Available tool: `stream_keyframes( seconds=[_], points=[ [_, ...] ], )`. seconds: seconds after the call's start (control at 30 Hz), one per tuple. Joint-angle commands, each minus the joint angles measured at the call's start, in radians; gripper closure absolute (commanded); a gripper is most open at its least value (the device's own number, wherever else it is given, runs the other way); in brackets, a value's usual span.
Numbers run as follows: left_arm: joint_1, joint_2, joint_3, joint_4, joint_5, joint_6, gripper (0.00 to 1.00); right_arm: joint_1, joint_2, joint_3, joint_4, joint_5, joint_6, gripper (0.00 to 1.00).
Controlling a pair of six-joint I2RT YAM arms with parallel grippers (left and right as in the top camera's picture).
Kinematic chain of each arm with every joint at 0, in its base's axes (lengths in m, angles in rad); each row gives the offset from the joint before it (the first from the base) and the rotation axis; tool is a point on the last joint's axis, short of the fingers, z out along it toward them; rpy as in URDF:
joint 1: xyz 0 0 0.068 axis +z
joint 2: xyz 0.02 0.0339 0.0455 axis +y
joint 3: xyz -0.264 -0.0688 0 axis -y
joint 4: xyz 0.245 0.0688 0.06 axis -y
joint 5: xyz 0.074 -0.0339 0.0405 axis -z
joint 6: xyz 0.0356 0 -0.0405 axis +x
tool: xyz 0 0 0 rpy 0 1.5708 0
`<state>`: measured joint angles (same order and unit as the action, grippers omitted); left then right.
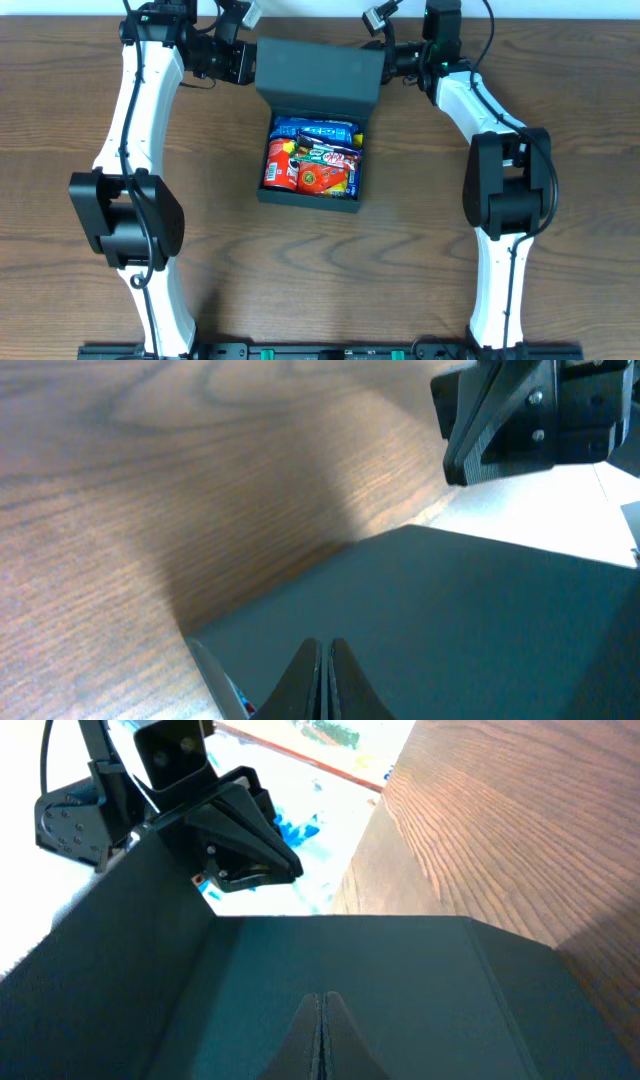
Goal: Pack container
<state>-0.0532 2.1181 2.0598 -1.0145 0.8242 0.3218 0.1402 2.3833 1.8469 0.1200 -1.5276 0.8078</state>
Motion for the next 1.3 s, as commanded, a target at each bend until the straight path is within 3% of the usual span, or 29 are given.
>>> stream_keyframes(
  seconds=[0.0, 0.37, 0.53, 0.63, 0.83, 1.0, 1.27],
  points=[
    [0.001, -0.026, 0.025, -0.026, 0.003, 0.058, 0.95, 0.019, -0.038, 0.018, 0.0, -0.03, 0.014, 0.98],
    [0.001, -0.034, 0.025, -0.061, -0.103, 0.079, 0.94, 0.022, -0.039, 0.018, 0.0, -0.011, 0.026, 0.98],
    [0.001, -0.034, 0.025, -0.05, -0.141, 0.026, 0.94, 0.022, -0.039, 0.018, -0.022, 0.143, 0.03, 0.98],
    [0.0, -0.034, 0.025, -0.044, -0.212, -0.026, 0.94, 0.022, -0.039, 0.018, -0.128, 0.318, 0.027, 0.98],
    [-0.002, -0.049, 0.025, -0.063, -0.179, -0.031, 0.94, 0.023, -0.039, 0.018, -0.304, 0.472, -0.07, 0.98],
    [-0.002, -0.09, 0.025, -0.068, -0.187, -0.011, 0.94, 0.007, -0.05, 0.019, -0.64, 0.859, -0.171, 0.98],
    [-0.008, -0.106, 0.025, -0.11, -0.157, 0.048, 0.94, 0.0, -0.277, 0.02, -0.837, 1.151, -0.343, 0.98]
  ],
)
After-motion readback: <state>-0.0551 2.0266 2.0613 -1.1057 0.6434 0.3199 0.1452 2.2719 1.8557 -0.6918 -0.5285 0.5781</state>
